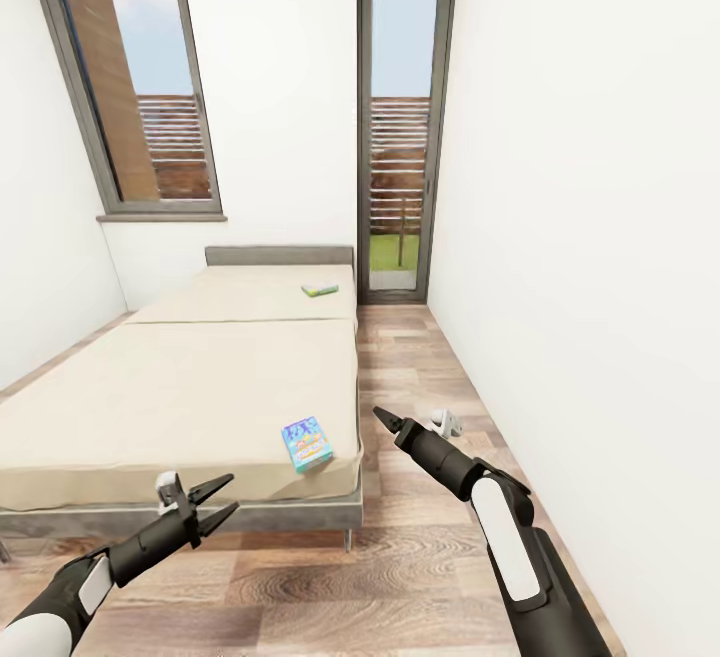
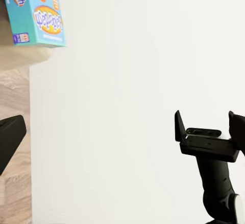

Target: Put all the toys in the child's room - the three board games (two on the bed and one on the table), the two jigsaw puzzles on the table, and the tennis ball on the table - inside the toy box on the table in the child's room.

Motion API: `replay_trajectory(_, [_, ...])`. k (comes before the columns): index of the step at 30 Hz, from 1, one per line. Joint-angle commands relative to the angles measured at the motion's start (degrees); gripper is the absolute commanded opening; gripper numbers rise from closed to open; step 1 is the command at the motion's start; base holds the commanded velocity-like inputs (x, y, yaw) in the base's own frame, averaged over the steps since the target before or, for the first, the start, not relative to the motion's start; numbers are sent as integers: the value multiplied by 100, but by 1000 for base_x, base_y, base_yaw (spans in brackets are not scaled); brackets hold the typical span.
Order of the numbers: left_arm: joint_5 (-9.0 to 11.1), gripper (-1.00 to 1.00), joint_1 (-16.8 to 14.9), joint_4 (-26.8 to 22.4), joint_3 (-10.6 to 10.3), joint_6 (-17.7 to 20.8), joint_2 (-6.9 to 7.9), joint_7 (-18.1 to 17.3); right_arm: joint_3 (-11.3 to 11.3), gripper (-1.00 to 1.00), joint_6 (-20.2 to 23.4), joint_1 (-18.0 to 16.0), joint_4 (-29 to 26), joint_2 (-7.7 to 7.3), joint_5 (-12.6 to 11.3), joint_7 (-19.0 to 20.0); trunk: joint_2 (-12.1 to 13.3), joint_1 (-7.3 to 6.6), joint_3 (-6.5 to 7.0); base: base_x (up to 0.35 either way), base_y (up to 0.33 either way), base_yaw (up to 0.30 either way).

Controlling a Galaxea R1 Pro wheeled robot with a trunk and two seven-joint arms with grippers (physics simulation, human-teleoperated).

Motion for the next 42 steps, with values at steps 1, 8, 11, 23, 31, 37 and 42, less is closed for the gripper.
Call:
replay_trajectory(1, [9, 100, -4, 2, 4, 60, -2, -10, -8, 100, 27, -3, -3, 3, -8, 10, -44, 21, -24, 0, 0, 0])
replay_trajectory(8, [5, 100, -4, 2, -8, 60, -18, 43, -8, 100, 27, -3, -3, 6, -13, 10, -325, 175, -150, 0, 0, 0])
replay_trajectory(11, [4, 100, -4, 2, -9, 60, -20, 52, -8, 100, 26, -3, -3, 6, -15, 10, -445, 241, -204, 0, 0, 0])
replay_trajectory(23, [4, 100, -4, 2, -12, 60, -21, 10, -8, 100, 19, -3, 3, 12, -11, 10, -926, 505, -419, 0, 0, 0])
replay_trajectory(31, [10, 100, -4, 2, 5, 56, 4, -30, -8, 100, 18, -3, 6, 14, -8, 10, -1047, 571, -473, 0, 0, 0])
replay_trajectory(37, [13, 100, -4, -5, 18, 60, 35, -156, -8, 100, 18, -3, 6, 9, -7, 10, -1047, 571, -473, 0, 0, 0])
replay_trajectory(42, [7, 100, -4, -7, 6, 73, 35, -182, -15, 100, 23, -3, 6, 5, -7, 10, -1047, 571, -473, 114, 0, 0])
